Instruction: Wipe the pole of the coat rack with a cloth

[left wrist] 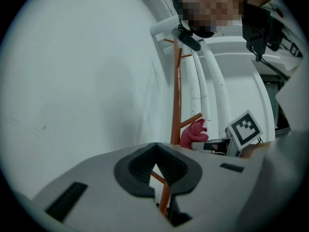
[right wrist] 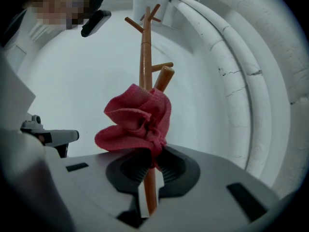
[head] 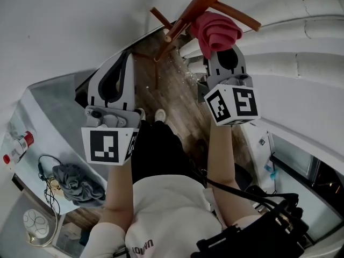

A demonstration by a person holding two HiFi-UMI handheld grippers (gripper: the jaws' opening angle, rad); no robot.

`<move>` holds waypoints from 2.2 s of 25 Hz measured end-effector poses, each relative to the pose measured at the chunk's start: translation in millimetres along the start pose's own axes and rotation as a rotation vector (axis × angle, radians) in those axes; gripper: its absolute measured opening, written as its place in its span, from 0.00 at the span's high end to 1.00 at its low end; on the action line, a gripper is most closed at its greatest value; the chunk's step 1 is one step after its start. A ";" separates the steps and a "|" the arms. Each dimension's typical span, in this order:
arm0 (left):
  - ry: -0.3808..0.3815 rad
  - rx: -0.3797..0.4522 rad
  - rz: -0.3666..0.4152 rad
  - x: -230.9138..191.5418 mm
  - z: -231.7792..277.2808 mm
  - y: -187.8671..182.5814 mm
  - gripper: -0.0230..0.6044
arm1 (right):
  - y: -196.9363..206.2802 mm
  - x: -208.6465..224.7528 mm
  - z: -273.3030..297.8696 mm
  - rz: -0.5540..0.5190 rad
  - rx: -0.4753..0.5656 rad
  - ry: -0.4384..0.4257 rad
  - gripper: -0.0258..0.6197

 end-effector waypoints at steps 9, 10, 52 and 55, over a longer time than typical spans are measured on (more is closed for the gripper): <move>0.005 -0.020 -0.015 -1.5 2.4 14.0 0.94 | 10.3 0.3 9.1 -0.008 -0.025 -0.019 0.89; 0.005 -0.026 -0.014 -1.7 2.0 15.8 0.94 | 11.7 0.3 9.3 -0.007 -0.026 -0.020 0.89; -0.063 -0.118 -0.056 -20.2 -18.9 103.7 0.94 | 98.0 -33.5 16.2 -0.396 -0.072 0.170 0.89; -0.064 -0.123 -0.057 -22.4 -20.4 111.2 0.94 | 105.4 -36.2 16.4 -0.433 -0.075 0.191 0.89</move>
Point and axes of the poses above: the fingertips, and each gripper's own axes: z forward along the fingers, x to its right, y out of its underside, the point moved 9 cm from there along -z, backward along the fingers, and after that the axes turned 4 degrees about x, right-handed, at the moved point
